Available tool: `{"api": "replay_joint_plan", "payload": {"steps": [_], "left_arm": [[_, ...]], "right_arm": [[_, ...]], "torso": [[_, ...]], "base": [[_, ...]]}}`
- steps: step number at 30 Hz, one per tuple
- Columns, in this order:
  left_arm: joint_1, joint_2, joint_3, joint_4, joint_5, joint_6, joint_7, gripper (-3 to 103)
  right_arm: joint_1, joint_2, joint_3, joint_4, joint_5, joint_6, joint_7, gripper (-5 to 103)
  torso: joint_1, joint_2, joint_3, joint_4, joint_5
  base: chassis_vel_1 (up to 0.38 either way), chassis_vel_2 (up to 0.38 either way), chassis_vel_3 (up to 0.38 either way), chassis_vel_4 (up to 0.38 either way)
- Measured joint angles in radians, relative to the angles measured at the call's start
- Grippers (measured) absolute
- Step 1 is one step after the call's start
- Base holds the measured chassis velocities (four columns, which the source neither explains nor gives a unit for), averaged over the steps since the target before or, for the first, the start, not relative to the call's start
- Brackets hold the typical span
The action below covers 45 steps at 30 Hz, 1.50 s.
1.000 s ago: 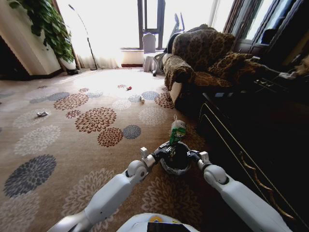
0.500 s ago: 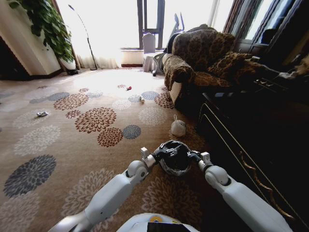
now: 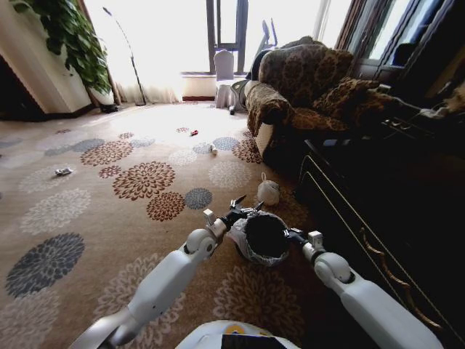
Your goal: Pick up the trash from the ground and place it into the trash bin.
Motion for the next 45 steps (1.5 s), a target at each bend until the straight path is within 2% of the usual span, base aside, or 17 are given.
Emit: {"api": "replay_joint_plan", "payload": {"steps": [1, 2, 3, 5, 6, 7, 10, 11, 14, 16, 19, 22, 36, 45], "left_arm": [[-0.01, -0.003, -0.001, 0.027, 0.033, -0.014, -0.001, 100], [-0.01, -0.003, -0.001, 0.027, 0.033, -0.014, -0.001, 100], [-0.036, -0.013, 0.0, 0.095, 0.11, -0.051, -0.003, 100], [-0.078, -0.032, 0.011, 0.209, 0.213, -0.11, -0.002, 100], [-0.078, -0.032, 0.011, 0.209, 0.213, -0.11, -0.002, 100], [-0.106, -0.048, 0.023, 0.283, 0.273, -0.152, -0.001, 100], [-0.158, -0.087, 0.045, 0.435, 0.364, -0.228, -0.004, 100], [-0.158, -0.087, 0.045, 0.435, 0.364, -0.228, -0.004, 100], [-0.188, -0.113, 0.047, 0.549, 0.466, -0.304, -0.006, 100], [-0.195, -0.117, 0.048, 0.57, 0.48, -0.315, -0.005, 102], [-0.203, -0.123, 0.05, 0.6, 0.484, -0.322, -0.005, 98], [-0.212, -0.126, 0.05, 0.625, 0.482, -0.324, -0.005, 98], [-0.233, -0.127, 0.045, 0.657, 0.377, -0.304, 0.0, 98], [-0.287, -0.19, 0.053, 0.73, 0.374, -0.307, 0.002, 98]], "right_arm": [[-0.01, 0.003, 0.009, 0.006, 0.0, -0.004, 0.003, 2], [-0.01, 0.003, 0.009, 0.006, 0.0, -0.004, 0.003, 2], [-0.041, 0.017, 0.039, 0.029, 0.003, -0.02, 0.013, 2], [-0.075, 0.037, 0.066, 0.053, 0.003, -0.028, 0.022, 2], [-0.075, 0.037, 0.066, 0.053, 0.003, -0.028, 0.022, 2], [-0.097, 0.051, 0.078, 0.067, -0.001, -0.028, 0.024, 2], [-0.122, 0.077, 0.082, 0.085, -0.012, -0.029, 0.029, 2], [-0.122, 0.077, 0.082, 0.085, -0.012, -0.029, 0.029, 2], [-0.118, 0.083, 0.067, 0.097, -0.015, -0.029, 0.036, 2], [-0.116, 0.083, 0.063, 0.103, -0.014, -0.029, 0.038, 2], [-0.113, 0.085, 0.057, 0.109, -0.013, -0.03, 0.04, 2], [-0.11, 0.089, 0.05, 0.11, -0.013, -0.03, 0.041, 2], [-0.144, 0.083, 0.044, 0.14, -0.054, 0.005, 0.032, 2], [-0.216, 0.079, 0.104, 0.166, -0.076, -0.001, 0.016, 2]], "torso": [[0.0, 0.0, 0.0, 0.0001, 0.0], [0.0, 0.0, 0.0, 0.0001, 0.0], [0.0, 0.0, 0.0, -0.0003, -0.0002], [0.0, 0.0, 0.0, -0.0006, 0.0002], [0.0, 0.0, 0.0, -0.0006, 0.0002], [0.0, 0.0, 0.0, -0.0005, 0.0], [0.0, 0.0, 0.0, -0.0005, 0.0003], [0.0, 0.0, 0.0, -0.0005, 0.0003], [0.0, 0.0, 0.0, -0.0004, 0.0], [0.0, 0.0, 0.0, -0.0002, 0.0004], [0.0, 0.0, 0.0, -0.0002, 0.0001], [0.0, 0.0, 0.0, -0.0002, -0.0002], [0.0, 0.0, 0.0, -0.0002, 0.0002], [0.0, 0.0, 0.0, -0.0006, 0.0003]], "base": [[0.0, 0.0, 0.0, 0.0], [0.0, 0.0, 0.0, 0.0], [0.0, 0.0, 0.0, 0.0], [0.0, 0.0, 0.0, 0.0], [0.0, 0.0, 0.0, 0.0], [0.0, 0.0, 0.0, 0.0], [0.0, 0.0, 0.0, 0.0], [0.0, 0.0, 0.0, 0.0], [-0.019, 0.007, 0.024, -0.018], [-0.056, 0.033, 0.071, -0.061], [-0.077, 0.081, 0.099, -0.078], [-0.118, 0.149, 0.139, -0.139], [-0.093, 0.093, 0.091, -0.09], [0.003, -0.002, 0.0, 0.006]]}}
